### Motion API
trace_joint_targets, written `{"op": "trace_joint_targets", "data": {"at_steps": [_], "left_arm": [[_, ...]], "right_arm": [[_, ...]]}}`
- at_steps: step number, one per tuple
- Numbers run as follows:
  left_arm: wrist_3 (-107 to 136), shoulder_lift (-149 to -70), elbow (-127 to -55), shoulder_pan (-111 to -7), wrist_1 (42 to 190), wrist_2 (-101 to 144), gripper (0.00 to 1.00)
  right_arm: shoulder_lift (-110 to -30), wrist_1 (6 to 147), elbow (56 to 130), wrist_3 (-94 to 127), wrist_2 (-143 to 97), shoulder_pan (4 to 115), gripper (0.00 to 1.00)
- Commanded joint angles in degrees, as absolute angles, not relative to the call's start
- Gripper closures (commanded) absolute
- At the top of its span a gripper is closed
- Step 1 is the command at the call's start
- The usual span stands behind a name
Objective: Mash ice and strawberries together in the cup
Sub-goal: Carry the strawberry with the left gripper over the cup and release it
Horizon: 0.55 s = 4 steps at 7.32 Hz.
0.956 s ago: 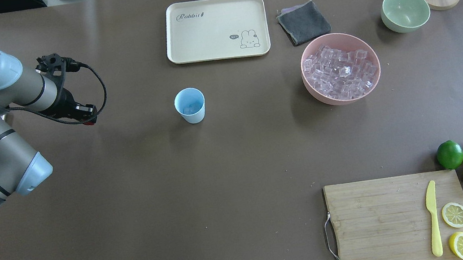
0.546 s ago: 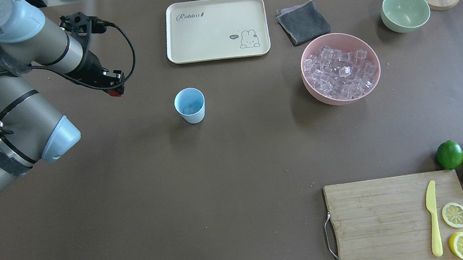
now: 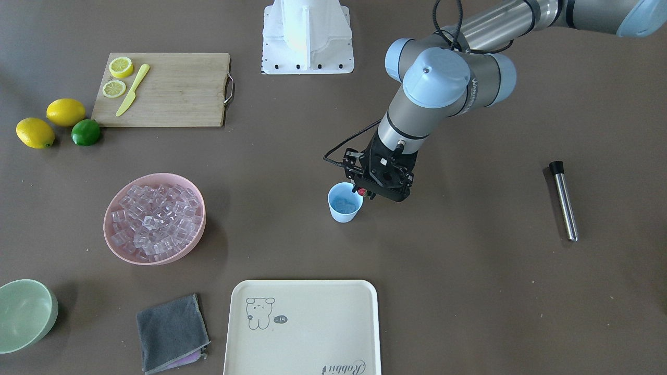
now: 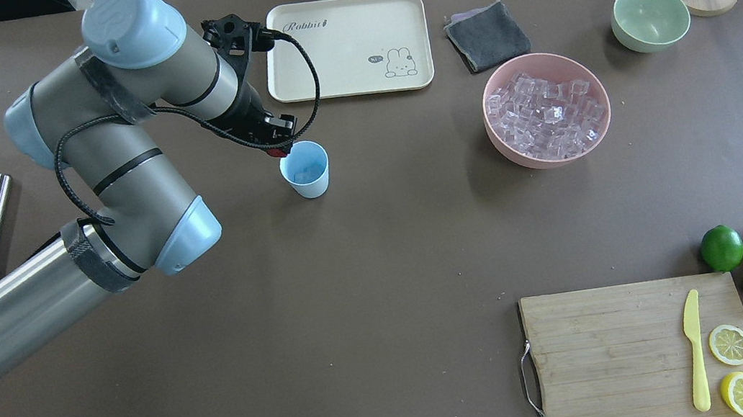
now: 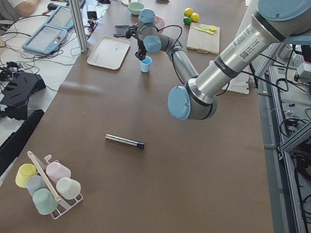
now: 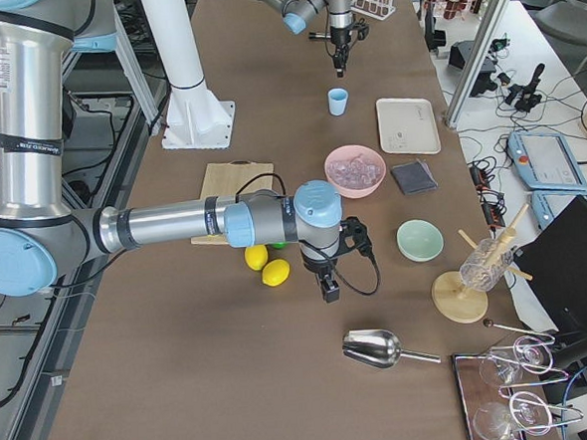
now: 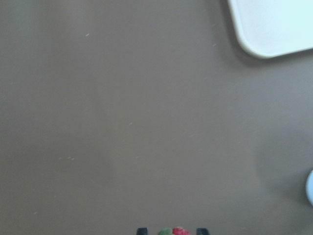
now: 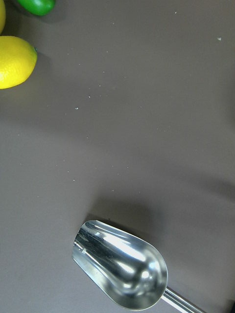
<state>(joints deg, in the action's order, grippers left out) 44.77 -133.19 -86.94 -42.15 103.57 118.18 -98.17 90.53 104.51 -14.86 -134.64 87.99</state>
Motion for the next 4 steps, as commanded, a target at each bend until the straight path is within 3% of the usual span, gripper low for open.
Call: {"op": "trace_joint_targets", "data": {"at_steps": [1, 3, 4], "left_arm": [[45.1, -135.4, -84.9, -40.6, 103.7, 115.9, 1.00], [45.2, -135.4, -82.9, -40.1, 105.9, 115.9, 0.98], [45.3, -135.4, -82.6, -40.0, 106.1, 115.9, 0.73]], "right_arm": [[-98.5, 90.5, 104.6, -14.9, -135.0, 88.1, 0.09], [-98.9, 90.5, 104.5, -14.9, -134.9, 88.1, 0.09], [-99.3, 90.4, 104.8, -15.1, -134.9, 88.2, 0.09]]}}
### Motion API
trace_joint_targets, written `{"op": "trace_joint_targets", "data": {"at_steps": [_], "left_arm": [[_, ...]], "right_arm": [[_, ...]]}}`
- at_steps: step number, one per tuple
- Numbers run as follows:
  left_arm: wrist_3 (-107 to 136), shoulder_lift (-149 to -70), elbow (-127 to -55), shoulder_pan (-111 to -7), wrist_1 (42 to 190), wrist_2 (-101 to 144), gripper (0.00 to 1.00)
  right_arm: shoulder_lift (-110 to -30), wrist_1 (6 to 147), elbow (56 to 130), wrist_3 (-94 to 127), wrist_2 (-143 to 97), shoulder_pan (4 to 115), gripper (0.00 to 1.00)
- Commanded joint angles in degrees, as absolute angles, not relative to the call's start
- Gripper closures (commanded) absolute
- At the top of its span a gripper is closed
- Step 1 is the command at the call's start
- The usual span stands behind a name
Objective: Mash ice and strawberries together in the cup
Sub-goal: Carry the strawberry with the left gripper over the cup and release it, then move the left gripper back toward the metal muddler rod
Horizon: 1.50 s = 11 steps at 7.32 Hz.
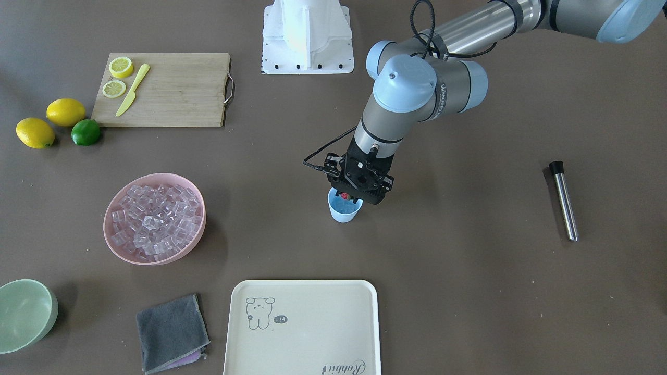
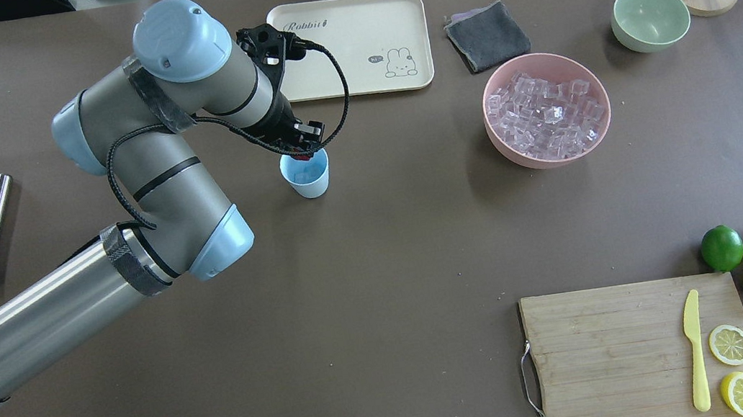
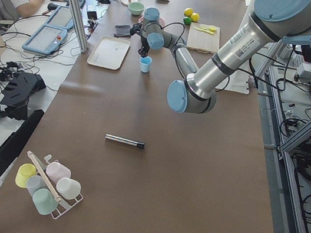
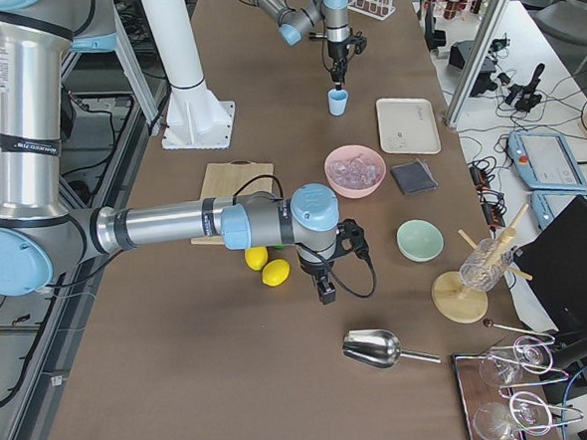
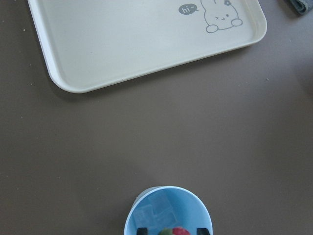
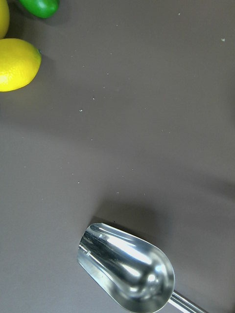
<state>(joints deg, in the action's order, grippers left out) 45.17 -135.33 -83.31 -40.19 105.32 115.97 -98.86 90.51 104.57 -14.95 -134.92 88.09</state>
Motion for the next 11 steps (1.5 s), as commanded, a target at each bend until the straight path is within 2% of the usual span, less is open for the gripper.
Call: {"op": "trace_joint_targets", "data": {"at_steps": [1, 2, 3, 4, 5, 7, 9, 11], "left_arm": [[45.7, -135.4, -82.4, -40.0, 106.0, 115.9, 0.54], [47.6, -134.8, -82.5, -40.0, 106.3, 115.9, 0.38], [48.0, -134.8, -82.6, -40.0, 106.5, 115.9, 0.15], [49.4, -134.7, -82.9, -40.0, 106.7, 116.0, 0.05], [49.5, -134.7, -83.1, -40.6, 106.6, 116.1, 0.04], [49.3, -130.8, -84.3, -48.7, 104.4, 122.3, 0.04], [45.1, -123.2, -84.3, -58.9, 104.6, 126.9, 0.03], [37.3, -114.6, -84.2, -63.2, 106.6, 127.3, 0.03]], "right_arm": [[-99.4, 90.4, 104.8, -15.0, -134.9, 88.2, 0.09], [-99.4, 90.4, 105.0, -14.9, -134.8, 88.2, 0.09], [-99.1, 90.4, 104.8, -14.9, -134.8, 88.2, 0.09], [-99.2, 90.4, 104.8, -14.9, -134.7, 88.2, 0.09], [-99.2, 90.4, 104.7, -14.9, -134.7, 88.2, 0.09], [-98.9, 90.4, 104.9, -14.9, -134.8, 88.2, 0.09], [-98.5, 90.4, 105.0, -14.9, -134.7, 88.2, 0.09], [-97.9, 90.4, 105.1, -14.9, -134.7, 88.2, 0.05]]}}
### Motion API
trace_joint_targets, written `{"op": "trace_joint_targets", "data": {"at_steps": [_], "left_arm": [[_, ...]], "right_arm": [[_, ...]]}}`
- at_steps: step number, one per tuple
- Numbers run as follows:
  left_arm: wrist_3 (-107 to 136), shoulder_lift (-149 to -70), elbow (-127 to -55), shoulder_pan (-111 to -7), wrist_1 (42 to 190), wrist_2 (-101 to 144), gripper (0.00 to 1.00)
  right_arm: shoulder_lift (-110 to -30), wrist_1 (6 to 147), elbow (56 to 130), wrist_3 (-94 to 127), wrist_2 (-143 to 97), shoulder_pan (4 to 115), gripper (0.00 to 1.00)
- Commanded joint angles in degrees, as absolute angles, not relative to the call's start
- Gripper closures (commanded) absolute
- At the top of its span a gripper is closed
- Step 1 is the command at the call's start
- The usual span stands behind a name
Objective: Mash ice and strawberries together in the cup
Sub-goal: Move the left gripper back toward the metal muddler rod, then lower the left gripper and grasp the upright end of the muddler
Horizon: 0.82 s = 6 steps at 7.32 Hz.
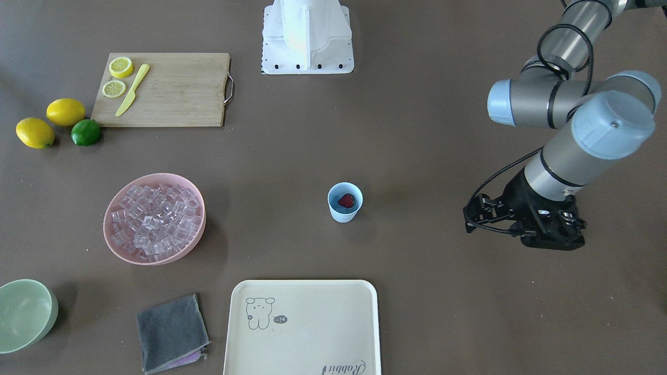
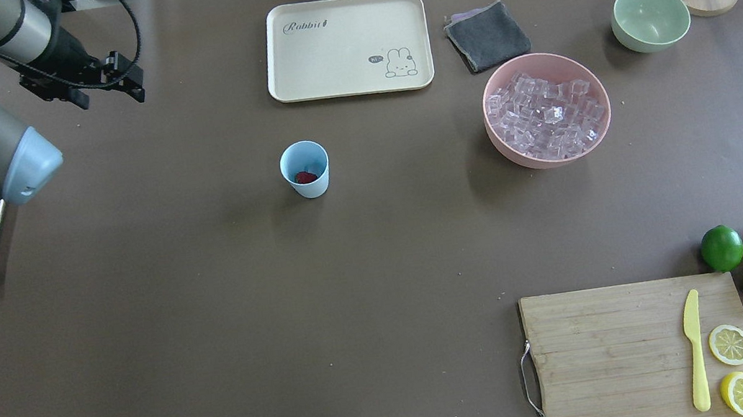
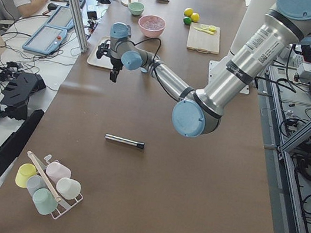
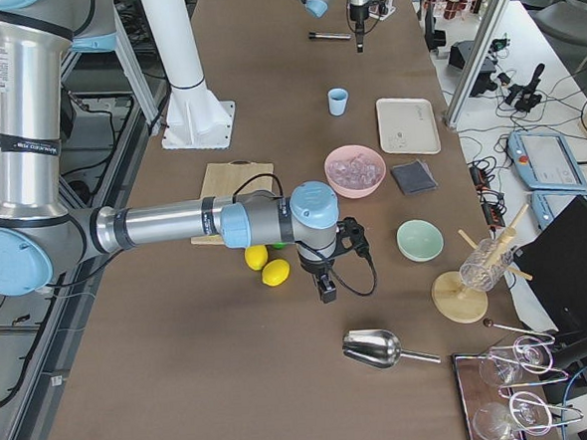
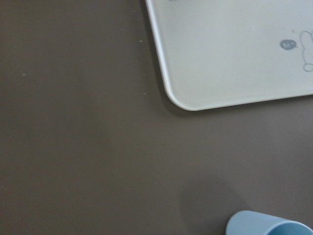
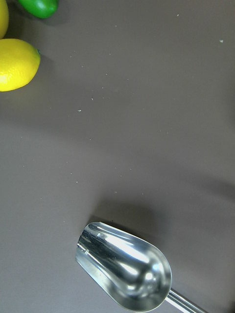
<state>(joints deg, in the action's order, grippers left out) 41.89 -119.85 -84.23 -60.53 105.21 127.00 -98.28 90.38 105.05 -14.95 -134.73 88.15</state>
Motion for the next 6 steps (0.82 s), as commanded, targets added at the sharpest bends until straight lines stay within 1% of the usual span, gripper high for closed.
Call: {"op": "trace_joint_targets", "data": {"at_steps": [1, 3, 4, 6], "left_arm": [[29.3, -112.2, -80.9, -66.0, 108.0, 127.7, 0.03], [27.3, -110.5, -72.8, -66.1, 113.4, 127.1, 0.03], [27.5, -110.0, -70.2, -66.4, 116.0, 127.0, 0.03], [27.7, -107.9, -70.3, -66.4, 118.1, 127.1, 0.03]], "right_arm": [[-98.0, 90.4, 105.2, -14.9, -134.7, 88.2, 0.04], [-97.2, 90.4, 105.0, -14.9, -134.6, 88.2, 0.02], [-97.3, 90.4, 105.6, -14.8, -134.7, 88.2, 0.02], [-97.0, 90.4, 105.9, -13.9, -134.7, 88.2, 0.02]]}}
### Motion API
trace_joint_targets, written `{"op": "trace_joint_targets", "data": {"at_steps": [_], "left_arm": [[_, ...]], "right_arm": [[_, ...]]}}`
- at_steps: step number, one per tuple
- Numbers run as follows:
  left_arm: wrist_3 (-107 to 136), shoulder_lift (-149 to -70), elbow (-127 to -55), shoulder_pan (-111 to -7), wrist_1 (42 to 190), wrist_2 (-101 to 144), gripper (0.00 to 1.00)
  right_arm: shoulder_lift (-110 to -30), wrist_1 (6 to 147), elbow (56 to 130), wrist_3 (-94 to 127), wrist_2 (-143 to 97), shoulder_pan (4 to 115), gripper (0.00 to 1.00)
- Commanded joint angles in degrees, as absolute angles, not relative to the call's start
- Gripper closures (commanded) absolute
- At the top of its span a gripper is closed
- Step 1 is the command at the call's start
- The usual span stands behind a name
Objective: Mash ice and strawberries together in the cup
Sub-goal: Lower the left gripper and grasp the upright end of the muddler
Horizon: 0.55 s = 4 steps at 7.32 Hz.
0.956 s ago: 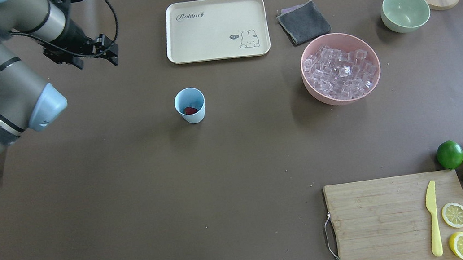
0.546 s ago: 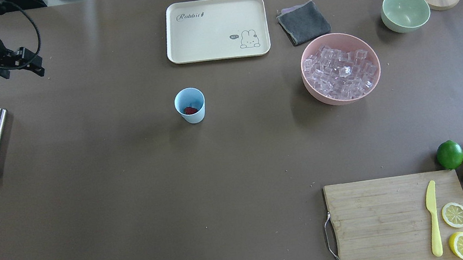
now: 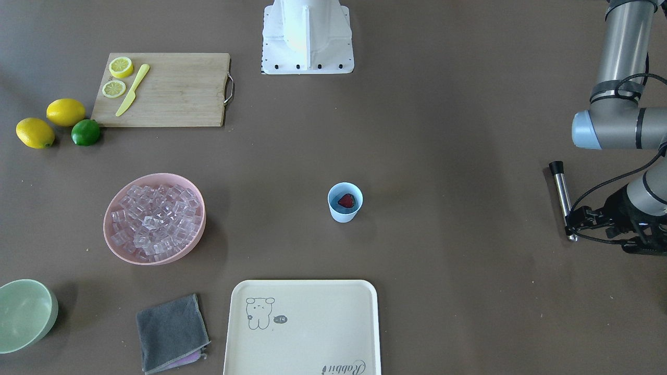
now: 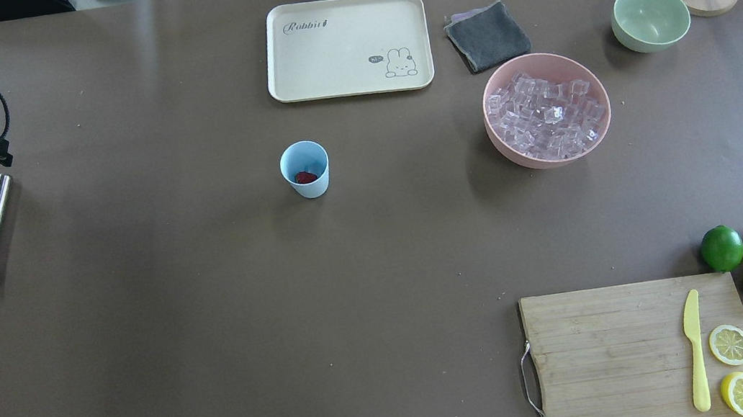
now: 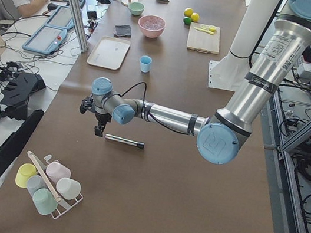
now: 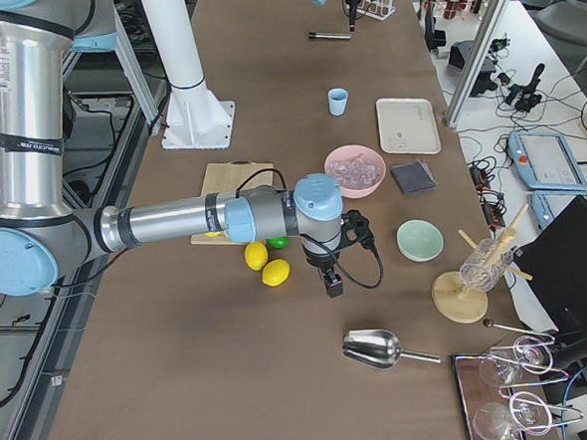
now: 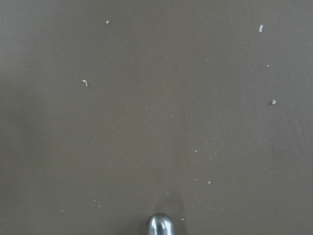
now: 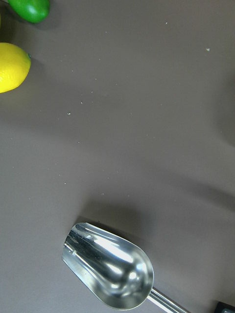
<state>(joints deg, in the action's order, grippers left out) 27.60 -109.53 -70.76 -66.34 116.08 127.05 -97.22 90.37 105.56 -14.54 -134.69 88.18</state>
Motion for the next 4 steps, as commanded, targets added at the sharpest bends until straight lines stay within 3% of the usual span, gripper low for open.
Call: {"op": "trace_joint_targets", "data": {"at_steps": [1, 4], "left_arm": [[27.8, -106.8, -70.3, -66.2, 120.0, 127.1, 0.03], [30.4, -106.7, -69.8, -61.7, 125.0, 124.4, 0.03]], "right_arm": [[-96.2, 90.4, 107.0, -11.5, -134.7, 88.2, 0.02], [-96.4, 90.4, 107.0, -11.4, -134.6, 88.3, 0.02]]}}
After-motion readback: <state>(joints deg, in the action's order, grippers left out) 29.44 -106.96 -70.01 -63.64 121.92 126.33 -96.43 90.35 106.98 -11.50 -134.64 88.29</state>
